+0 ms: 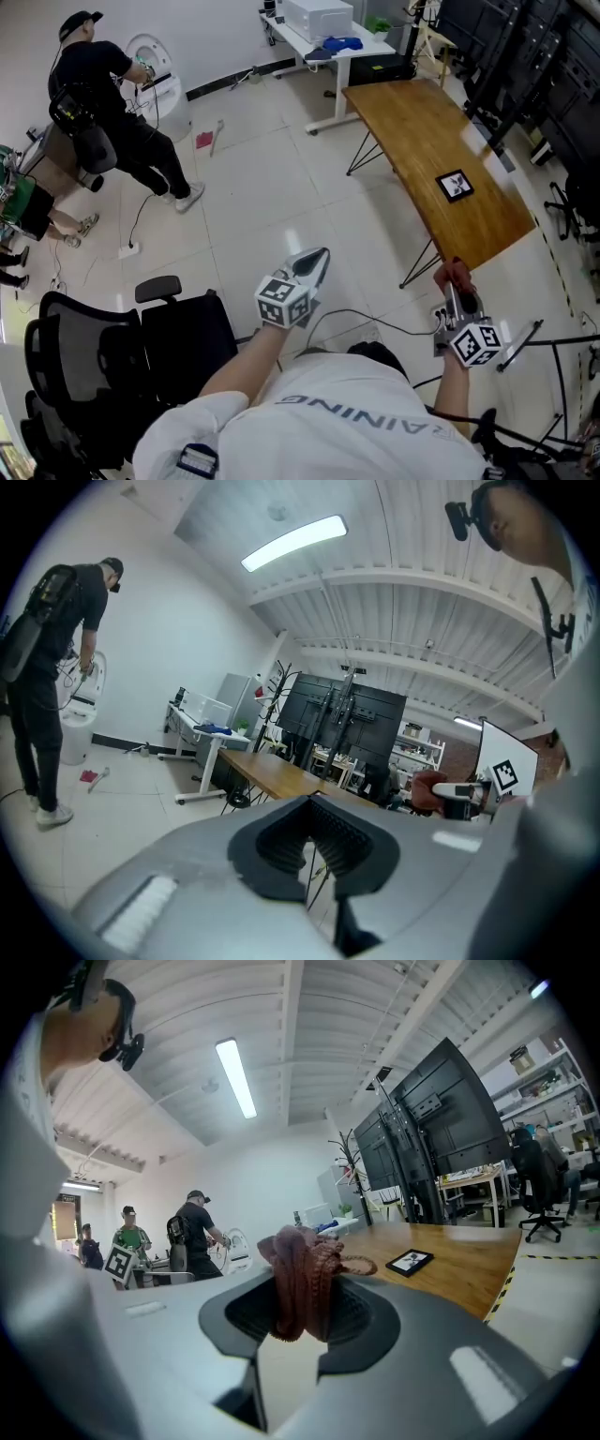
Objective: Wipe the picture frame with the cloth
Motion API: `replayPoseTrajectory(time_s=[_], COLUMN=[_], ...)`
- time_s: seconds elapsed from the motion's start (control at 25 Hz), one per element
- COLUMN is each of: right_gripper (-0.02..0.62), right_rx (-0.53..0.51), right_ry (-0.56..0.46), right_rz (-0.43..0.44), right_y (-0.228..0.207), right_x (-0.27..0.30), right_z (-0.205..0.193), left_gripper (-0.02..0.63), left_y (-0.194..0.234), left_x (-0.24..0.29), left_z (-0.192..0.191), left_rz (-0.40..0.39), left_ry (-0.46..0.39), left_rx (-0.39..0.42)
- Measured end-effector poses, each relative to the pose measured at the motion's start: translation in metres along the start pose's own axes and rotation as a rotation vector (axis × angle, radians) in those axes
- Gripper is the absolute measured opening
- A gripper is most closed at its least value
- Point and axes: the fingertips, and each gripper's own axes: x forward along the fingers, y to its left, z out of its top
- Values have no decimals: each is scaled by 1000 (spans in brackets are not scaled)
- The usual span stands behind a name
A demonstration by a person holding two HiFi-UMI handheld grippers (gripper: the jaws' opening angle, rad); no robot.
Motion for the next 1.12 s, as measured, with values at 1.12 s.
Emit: replayPoseTrajectory(time_s=[1.12], right_gripper=[115], right_rx=[87], right_ry=[-77], right_rz=[26], right_y=[-215], right_x=[209], right_z=[126], left_gripper=[5], left_y=[35], left_x=[300], left_z=[122], left_rz=[-6], left_ry=[-4], left_rx=[61])
